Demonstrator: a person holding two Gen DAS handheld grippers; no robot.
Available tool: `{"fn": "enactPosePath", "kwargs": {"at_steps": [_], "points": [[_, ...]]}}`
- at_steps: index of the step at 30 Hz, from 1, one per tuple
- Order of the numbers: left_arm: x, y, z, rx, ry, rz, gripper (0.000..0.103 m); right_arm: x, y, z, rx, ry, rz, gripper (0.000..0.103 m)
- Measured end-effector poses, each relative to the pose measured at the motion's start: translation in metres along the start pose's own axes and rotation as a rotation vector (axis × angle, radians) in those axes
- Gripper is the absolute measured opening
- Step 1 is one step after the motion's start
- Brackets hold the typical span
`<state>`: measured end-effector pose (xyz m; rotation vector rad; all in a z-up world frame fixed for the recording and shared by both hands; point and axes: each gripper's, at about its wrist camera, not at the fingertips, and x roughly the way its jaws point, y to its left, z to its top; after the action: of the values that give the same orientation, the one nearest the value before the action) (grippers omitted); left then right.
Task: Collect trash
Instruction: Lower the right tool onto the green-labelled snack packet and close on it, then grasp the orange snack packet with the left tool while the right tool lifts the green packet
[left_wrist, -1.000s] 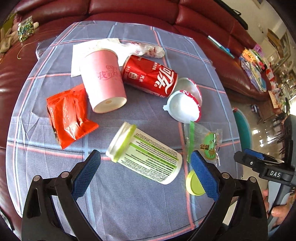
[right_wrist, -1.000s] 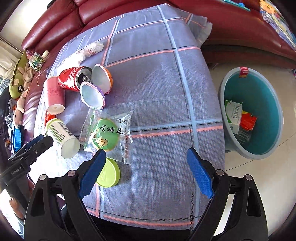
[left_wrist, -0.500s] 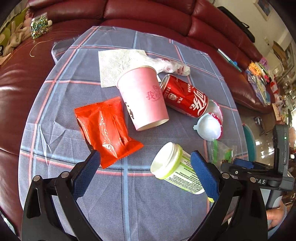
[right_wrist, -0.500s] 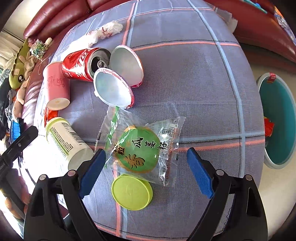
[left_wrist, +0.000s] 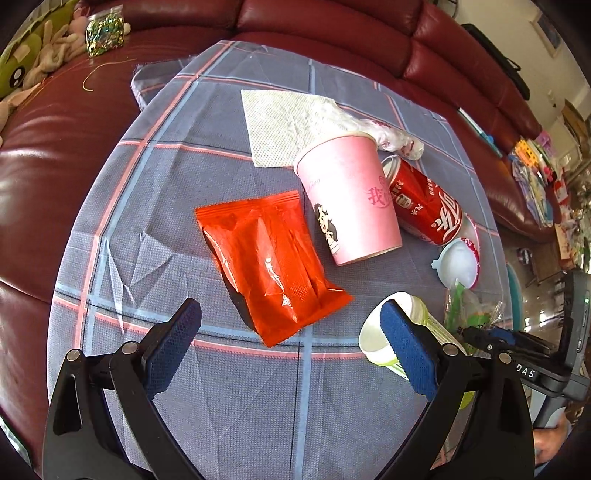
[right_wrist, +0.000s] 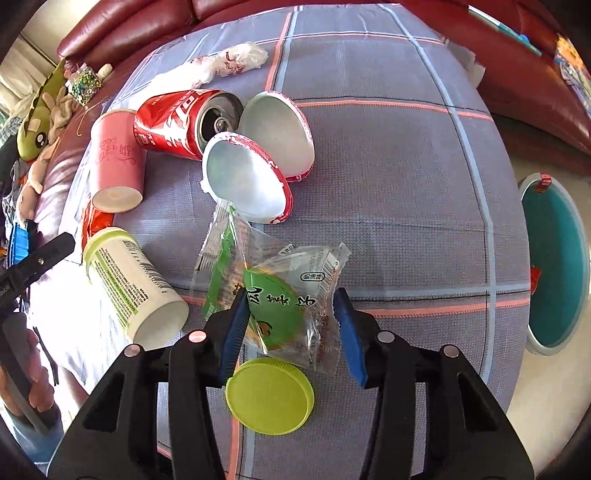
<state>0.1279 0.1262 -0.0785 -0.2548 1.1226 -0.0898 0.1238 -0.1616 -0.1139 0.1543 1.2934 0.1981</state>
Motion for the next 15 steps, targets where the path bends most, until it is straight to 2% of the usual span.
{"fn": "enactPosePath", "kwargs": {"at_steps": [5, 10, 15], "points": [[0.002, 0.005, 0.003, 0.005, -0.017, 0.034, 0.098, -0.011, -0.003, 0.000, 0.016, -0.010, 0.029, 0.032], [0.018, 0.011, 0.016, -0.020, 0.000, 0.055, 0.098, -0.015, -0.006, 0.000, 0.034, -0.014, 0.035, 0.031], [0.035, 0.003, 0.019, 0.042, 0.009, 0.090, 0.098, -0.014, -0.010, -0.003, 0.046, -0.004, 0.042, 0.031]]}}
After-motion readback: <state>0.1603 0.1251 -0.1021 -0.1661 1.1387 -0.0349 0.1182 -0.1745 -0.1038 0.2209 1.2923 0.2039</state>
